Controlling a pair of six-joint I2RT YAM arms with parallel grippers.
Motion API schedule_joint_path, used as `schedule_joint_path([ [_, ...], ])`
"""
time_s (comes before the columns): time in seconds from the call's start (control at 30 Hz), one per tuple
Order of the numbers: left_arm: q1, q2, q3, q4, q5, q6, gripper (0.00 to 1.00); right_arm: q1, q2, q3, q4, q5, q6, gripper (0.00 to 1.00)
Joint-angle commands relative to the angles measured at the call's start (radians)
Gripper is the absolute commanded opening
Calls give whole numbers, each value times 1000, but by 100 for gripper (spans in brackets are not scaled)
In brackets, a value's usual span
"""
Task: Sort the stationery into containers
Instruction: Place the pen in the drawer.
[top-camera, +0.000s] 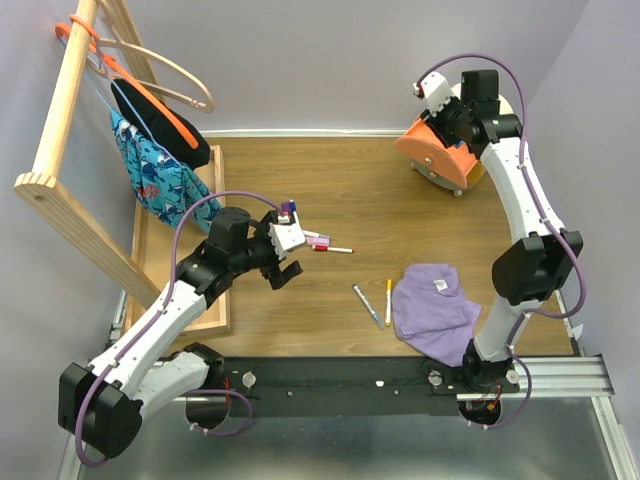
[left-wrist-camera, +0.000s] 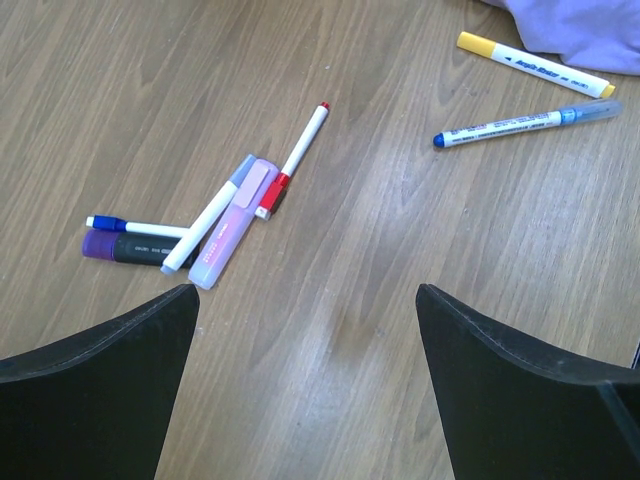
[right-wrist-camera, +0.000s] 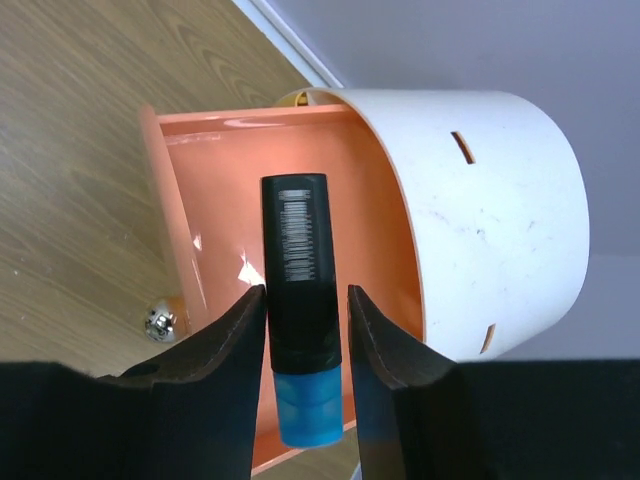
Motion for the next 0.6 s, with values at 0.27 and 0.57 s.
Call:
schedule_joint_path([
  [0.27,-5,21,32,46,-4,-15,99,1,-153,-62,29,-95,116,49],
  [0.57,44,26,9,107,-117,-145,99,259,-392,-545,-172,-342,13,50],
])
